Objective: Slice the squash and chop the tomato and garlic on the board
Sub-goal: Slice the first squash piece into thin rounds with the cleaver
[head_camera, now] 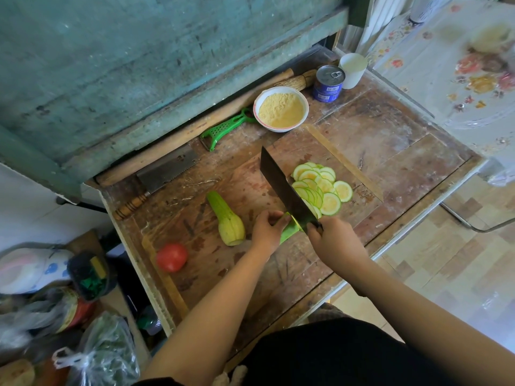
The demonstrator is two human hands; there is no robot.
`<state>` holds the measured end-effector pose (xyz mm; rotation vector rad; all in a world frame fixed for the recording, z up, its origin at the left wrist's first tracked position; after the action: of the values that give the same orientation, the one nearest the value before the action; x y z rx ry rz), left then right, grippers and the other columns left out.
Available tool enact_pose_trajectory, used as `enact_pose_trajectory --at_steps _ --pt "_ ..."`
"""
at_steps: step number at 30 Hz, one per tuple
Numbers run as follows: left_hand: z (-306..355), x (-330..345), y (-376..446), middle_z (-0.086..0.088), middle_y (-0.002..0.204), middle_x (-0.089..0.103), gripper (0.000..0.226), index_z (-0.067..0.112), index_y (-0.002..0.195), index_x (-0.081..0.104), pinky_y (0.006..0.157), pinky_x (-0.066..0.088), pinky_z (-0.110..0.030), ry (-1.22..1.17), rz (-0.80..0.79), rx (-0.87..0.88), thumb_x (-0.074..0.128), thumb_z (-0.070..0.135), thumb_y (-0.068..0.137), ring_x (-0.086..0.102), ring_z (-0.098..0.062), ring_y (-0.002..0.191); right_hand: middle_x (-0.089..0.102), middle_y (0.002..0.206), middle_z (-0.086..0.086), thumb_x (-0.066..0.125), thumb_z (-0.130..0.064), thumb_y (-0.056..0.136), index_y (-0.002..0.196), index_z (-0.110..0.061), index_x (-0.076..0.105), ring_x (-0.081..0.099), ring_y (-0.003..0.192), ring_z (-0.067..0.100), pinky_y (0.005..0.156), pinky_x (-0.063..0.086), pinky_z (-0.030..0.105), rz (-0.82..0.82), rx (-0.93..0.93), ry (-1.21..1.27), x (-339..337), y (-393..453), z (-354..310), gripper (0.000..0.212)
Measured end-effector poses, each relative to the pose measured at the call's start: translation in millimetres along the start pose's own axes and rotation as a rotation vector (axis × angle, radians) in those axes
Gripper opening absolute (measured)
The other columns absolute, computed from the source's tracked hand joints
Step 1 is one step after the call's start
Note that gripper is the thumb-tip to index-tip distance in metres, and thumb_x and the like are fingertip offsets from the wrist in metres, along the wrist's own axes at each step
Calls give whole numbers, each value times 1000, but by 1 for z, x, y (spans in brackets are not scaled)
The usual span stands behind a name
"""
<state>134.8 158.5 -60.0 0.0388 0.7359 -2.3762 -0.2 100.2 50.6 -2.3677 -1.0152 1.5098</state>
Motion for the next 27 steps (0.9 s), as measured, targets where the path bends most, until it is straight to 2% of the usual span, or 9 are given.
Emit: enact_pose_trajectory --at_steps 8,14,18,24,27 --pt "2 0 -2 2 91 58 12 18 88 54 68 42 -15 -7 -7 -19 66 18 88 54 -10 84 47 57 5 44 -30 98 62 -13 42 45 52 21 46 31 27 -10 -1 -6 2 -2 0 40" --pt "3 0 -3 6 83 56 14 18 85 53 69 42 -20 -28 3 -15 67 17 87 54 -9 79 42 55 4 43 -27 98 59 -13 38 38 49 19 45 25 27 -23 7 -7 3 -3 1 42" --pt "4 0 -3 7 82 57 18 22 79 53 74 42 -22 -32 11 -4 67 15 86 54 -8 78 43 55 5 43 -29 98 61 -12 41 40 50 21 47 29 28 -12 5 6 2 -5 1 41" --pt "3 -1 -2 7 82 57 19 23 78 52 70 41 -21 -21 8 -7 67 15 86 53 -4 75 44 55 4 43 -29 98 61 -13 41 40 48 20 47 30 27 -24 3 19 4 -5 2 41" --pt "4 0 -3 8 80 55 19 22 78 52 65 41 -14 -21 9 -4 67 14 87 52 -2 73 45 56 4 43 -28 98 61 -14 41 41 49 19 47 30 27 -34 14 14 4 -5 2 40"
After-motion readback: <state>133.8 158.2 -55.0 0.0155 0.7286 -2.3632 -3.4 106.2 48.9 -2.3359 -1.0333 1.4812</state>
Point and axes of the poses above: each hand's wrist, its own y-axis towards the middle knuckle, its own x-axis out of the palm, z = x × y, the point moved 8 cm from there along y, towards the middle knuckle
